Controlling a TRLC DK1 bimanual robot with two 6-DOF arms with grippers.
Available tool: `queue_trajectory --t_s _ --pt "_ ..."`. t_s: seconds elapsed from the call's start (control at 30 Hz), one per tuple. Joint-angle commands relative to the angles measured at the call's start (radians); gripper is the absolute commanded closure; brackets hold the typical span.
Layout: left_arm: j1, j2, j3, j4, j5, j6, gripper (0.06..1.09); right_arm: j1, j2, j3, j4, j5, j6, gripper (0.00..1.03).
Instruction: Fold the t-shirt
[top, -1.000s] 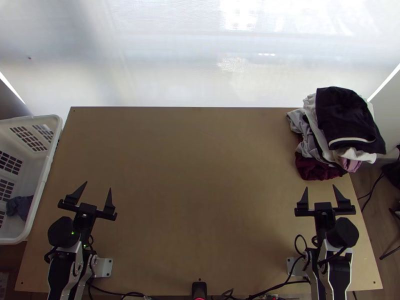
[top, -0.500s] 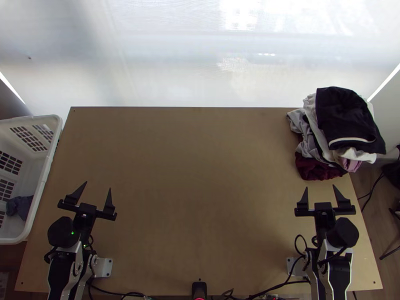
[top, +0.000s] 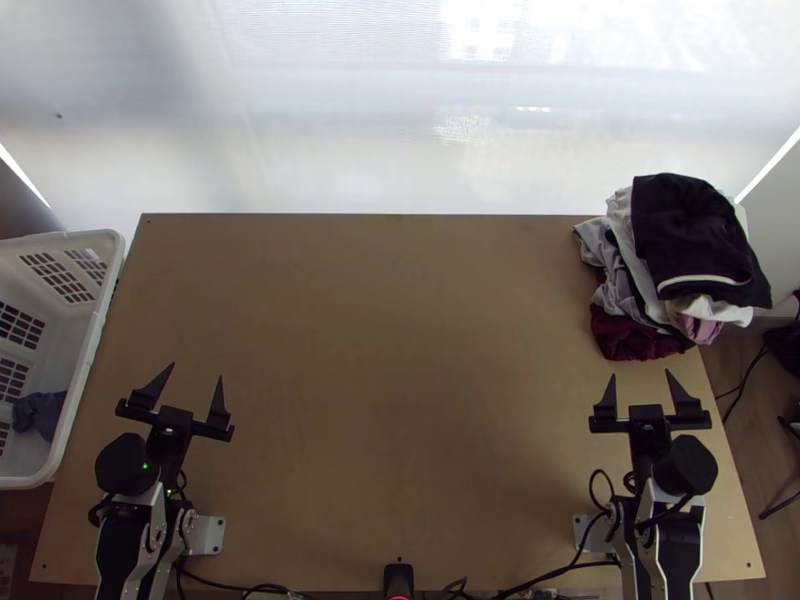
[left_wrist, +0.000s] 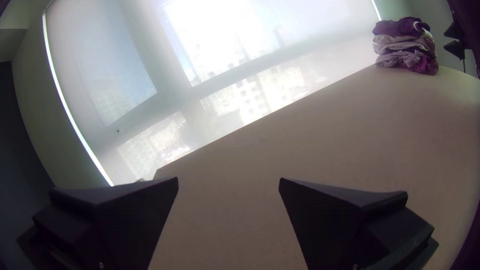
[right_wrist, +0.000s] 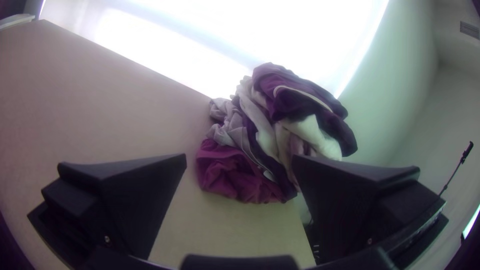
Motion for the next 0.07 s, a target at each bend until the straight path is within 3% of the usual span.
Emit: queue_trajectory --t_s 0.0,0.03 --pt "0.000 0.000 0.000 0.001 -0.001 0.000 0.10 0.000 0.001 0.000 0.000 0.000 0.002 0.05" --pt "0.000 0.000 0.000 0.001 -0.001 0.000 0.10 0.000 0.001 0.002 0.000 -0.001 0.002 0.05"
